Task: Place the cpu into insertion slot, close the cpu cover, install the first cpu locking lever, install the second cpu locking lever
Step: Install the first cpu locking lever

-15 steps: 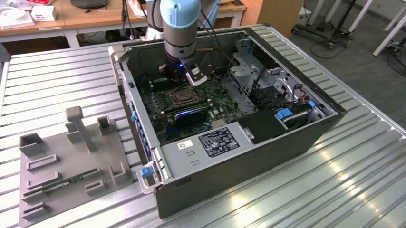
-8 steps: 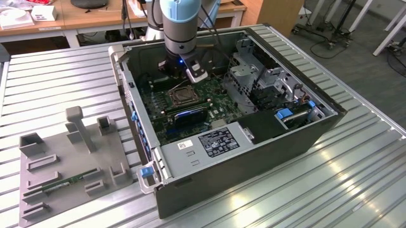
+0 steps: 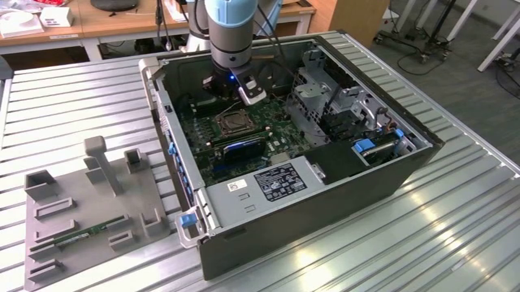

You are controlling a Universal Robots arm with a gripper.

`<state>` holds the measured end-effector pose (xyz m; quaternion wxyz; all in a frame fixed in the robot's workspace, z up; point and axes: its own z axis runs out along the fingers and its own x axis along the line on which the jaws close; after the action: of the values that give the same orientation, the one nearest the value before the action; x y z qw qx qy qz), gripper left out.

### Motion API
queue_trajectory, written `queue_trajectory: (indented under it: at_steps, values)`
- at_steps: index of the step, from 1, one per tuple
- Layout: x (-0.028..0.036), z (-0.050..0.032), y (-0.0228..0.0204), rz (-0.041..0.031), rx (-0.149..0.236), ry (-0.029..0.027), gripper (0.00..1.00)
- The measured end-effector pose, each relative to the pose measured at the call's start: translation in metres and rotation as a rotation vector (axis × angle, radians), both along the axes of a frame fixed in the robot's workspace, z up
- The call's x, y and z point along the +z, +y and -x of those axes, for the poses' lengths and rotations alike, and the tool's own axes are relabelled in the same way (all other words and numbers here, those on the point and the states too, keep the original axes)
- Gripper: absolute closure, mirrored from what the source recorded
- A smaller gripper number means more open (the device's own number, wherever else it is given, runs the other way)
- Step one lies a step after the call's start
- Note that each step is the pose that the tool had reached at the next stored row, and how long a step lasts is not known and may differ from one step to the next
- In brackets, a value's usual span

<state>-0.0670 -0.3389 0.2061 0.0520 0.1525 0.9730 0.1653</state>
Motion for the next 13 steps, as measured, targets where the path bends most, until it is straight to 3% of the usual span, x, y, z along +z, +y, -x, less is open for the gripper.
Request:
queue_trajectory:
  at_steps: [7,13]
  values:
    - [0.0005,0.0004,0.0004,-0.0023,0.039,0.0001,0.89]
    - [0.0097,0.0004,0.0005,-0.0024,0.047,0.0000,0.89]
